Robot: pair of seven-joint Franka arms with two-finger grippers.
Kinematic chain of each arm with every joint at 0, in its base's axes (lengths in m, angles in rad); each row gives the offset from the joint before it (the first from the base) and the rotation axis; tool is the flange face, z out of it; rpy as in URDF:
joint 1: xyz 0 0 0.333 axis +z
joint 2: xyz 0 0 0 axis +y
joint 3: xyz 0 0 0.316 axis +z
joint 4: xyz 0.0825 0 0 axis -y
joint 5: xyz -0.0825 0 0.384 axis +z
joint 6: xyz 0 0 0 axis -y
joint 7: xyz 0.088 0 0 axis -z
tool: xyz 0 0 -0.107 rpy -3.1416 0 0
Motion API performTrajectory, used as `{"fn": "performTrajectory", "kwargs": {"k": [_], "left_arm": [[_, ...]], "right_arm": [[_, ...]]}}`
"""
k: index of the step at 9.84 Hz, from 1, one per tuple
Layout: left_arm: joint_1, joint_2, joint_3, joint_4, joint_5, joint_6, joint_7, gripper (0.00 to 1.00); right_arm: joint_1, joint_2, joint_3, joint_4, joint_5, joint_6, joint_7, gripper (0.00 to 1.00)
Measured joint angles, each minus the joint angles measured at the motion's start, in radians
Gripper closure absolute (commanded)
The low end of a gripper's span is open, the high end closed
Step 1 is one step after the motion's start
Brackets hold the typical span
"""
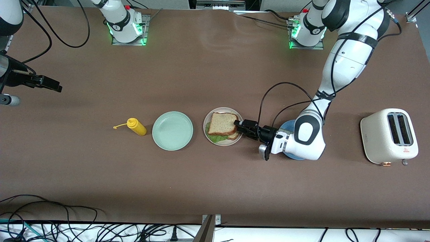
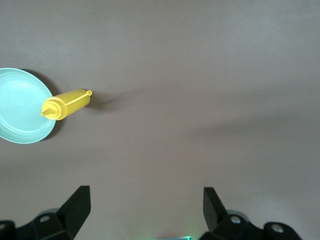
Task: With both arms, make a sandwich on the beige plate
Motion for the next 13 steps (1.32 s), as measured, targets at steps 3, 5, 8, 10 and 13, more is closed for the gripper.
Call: {"fn": "performTrajectory", "kwargs": {"k": [3,5,8,10,13], "left_arm": [[0.016,-0.025,0.002,0.006,0.082,0.0,-0.008,0.0],[0.021,-0.063,0.002,0.009,0.172,-0.006,-0.103,0.0],[0.024,-0.191,0.001,0.016,0.397,-0.087,-0.378,0.0],[0.023,-0.289,-0.001,0.017,0.57,-0.175,-0.543,0.0],[0.023,-0.457,0.01,0.012,0.852,-0.282,-0.633,0.0]], "right_arm": [[0.0,0.001,0.0,0.0,0.0,0.0,0.0,0.0],[0.0,0.001,0.0,0.0,0.0,0.0,0.0,0.0],[0.0,0.001,0.001,0.001,0.0,0.0,0.0,0.0],[0.002,0.001,0.006,0.011,0.0,0.0,-0.001,0.0],[0.02,0.001,0.023,0.039,0.0,0.0,-0.001,0.0]]}}
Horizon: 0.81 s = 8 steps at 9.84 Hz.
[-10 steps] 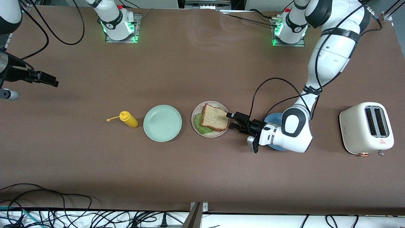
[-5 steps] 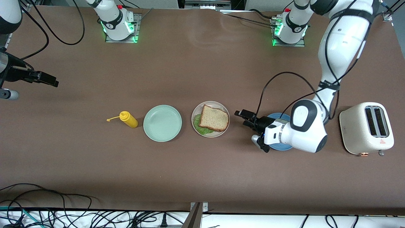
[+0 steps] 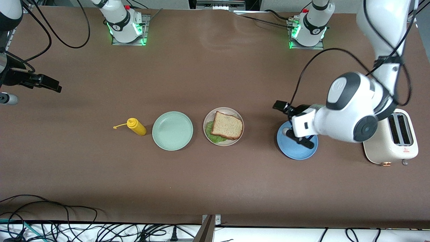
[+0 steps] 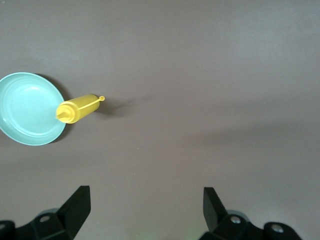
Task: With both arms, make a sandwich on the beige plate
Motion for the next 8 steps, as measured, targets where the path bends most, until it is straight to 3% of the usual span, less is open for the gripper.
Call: {"fn": "performTrajectory", "kwargs": {"k": [3,5,8], "left_arm": [[0.003,-0.216,0.094,-0.057,0.159,-0.02,-0.059,0.0],[0.0,-0.332,0.11,-0.124,0.268,-0.017,-0.072,0.0],[0.004,-0.441,0.152,-0.236,0.249,0.055,-0.079,0.0]], "right_arm": [[0.017,0.0,0.023,0.014,0.0,0.0,0.0,0.0],[0.018,0.0,0.04,0.016,0.0,0.0,0.0,0.0],[0.017,0.0,0.041,0.016,0.0,0.0,0.0,0.0]]}}
